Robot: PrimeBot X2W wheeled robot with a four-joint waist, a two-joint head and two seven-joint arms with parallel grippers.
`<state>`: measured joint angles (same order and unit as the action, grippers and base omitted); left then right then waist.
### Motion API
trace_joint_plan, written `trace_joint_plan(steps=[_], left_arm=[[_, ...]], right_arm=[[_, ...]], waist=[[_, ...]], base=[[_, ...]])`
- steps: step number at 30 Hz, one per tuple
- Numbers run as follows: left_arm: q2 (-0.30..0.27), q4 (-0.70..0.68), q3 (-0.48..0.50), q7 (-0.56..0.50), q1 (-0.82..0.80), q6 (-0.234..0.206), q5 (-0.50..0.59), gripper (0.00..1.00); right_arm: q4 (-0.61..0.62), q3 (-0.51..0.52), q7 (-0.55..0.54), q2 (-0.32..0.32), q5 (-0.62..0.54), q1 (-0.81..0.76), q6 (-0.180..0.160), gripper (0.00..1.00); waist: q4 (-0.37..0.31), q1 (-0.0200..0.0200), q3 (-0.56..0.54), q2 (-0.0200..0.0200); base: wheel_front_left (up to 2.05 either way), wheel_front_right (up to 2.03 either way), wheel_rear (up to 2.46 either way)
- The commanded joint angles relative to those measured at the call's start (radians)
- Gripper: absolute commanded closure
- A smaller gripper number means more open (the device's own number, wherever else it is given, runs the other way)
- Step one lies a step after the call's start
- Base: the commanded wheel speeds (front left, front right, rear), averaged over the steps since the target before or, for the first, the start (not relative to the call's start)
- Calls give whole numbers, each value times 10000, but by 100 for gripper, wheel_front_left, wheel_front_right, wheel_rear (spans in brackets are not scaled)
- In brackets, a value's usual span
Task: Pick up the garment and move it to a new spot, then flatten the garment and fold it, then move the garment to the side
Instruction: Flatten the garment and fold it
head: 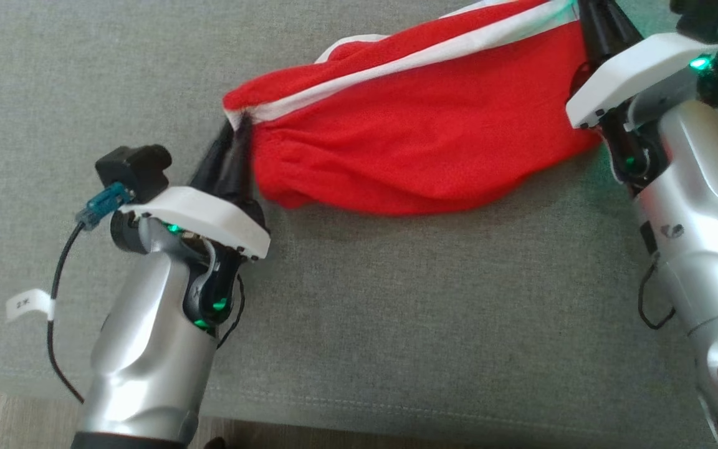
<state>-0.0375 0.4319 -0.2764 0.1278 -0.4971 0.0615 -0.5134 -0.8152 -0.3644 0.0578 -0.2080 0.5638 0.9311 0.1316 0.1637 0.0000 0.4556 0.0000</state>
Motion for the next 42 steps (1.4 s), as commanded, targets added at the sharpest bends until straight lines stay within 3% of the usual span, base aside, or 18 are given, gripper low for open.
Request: trace_joint_plan(steps=[1, 6, 11, 19, 26, 42], left_arm=[[-162, -210, 258, 159, -311, -11, -39, 0], [-151, 32, 154, 715, -218, -207, 79, 0], [-262, -247, 268, 1210, 173, -642, 597, 0], [-562, -2356, 953, 1335, 1278, -1488, 2078, 0], [-655, -3267, 1250, 1338, 2410, -1549, 2710, 0], [-670, -3091, 985, 1339, 3462, -1479, 3115, 0]], right_arm=[[222, -272, 237, 79, 129, 188, -9, 0], [308, -1096, 1281, -116, 505, 69, -9, 0], [858, -1478, 1937, -528, 98, -412, -9, 0], [2927, -79, 2035, -648, -1620, -2131, -9, 0], [4476, 1213, 1950, -192, -2750, -4236, -9, 0], [7355, 2450, 520, 903, -3868, -7622, -9, 0]], waist=[[-20, 0, 40, 0], [-129, 0, -24, 0], [-338, 0, -311, 0], [-854, 0, -789, 0], [-1185, 0, -1289, 0], [-1355, 0, -1850, 0]], base=[[0, 0, 0], [0, 0, 0], [0, 0, 0], [0, 0, 0], [0, 0, 0], [0, 0, 0]])
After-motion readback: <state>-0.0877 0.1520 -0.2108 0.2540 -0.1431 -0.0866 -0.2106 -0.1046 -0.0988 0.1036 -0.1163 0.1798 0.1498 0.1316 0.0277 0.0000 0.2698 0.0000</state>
